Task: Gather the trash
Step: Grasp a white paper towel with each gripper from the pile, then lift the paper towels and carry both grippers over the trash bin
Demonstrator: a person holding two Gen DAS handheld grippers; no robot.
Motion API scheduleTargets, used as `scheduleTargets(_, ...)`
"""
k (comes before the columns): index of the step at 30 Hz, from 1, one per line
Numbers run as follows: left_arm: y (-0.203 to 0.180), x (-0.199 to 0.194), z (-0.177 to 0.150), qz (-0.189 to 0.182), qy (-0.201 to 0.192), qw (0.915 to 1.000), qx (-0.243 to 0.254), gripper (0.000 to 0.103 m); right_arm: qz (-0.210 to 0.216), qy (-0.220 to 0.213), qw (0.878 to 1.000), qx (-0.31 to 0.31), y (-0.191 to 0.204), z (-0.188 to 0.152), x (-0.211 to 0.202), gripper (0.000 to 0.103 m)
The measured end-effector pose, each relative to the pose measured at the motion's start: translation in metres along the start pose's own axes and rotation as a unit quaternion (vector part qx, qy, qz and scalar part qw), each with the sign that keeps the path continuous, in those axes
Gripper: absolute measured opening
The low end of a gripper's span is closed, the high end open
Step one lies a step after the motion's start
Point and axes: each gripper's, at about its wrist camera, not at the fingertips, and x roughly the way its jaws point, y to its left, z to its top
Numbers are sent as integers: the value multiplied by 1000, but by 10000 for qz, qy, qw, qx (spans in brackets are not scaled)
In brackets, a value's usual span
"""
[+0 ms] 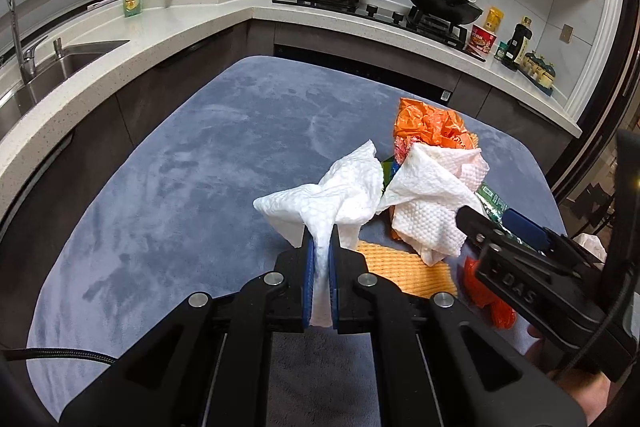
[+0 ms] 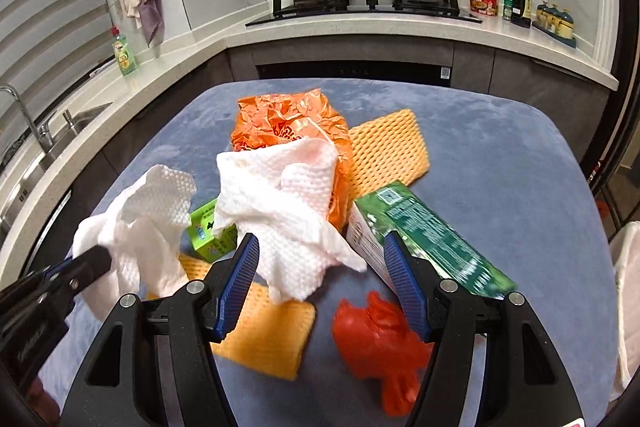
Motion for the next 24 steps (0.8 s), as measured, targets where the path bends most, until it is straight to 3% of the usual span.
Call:
scheduleTargets(3,-3,2,-1,6,5,10000,40,6,-4,92,9999,-58,4,0,11,47)
scheduleTargets(5,-4,2,-2,-2,18,10000,49,6,1,189,9997,-130,6,-1,17,23)
scheduleTargets(8,-6,2,-2,9,18,10000,69,6,40,196,9996,-196,6,-6,14,9)
scheduleTargets(15,-20,-12,-2,-22,-74,9998,169,6,140,-145,9997,-136,-6,-7,-25,5)
scheduleTargets(24,-73,-44,-3,-290,-308,9977,536,6,47,-739,9969,280,-59,-3,-101,4)
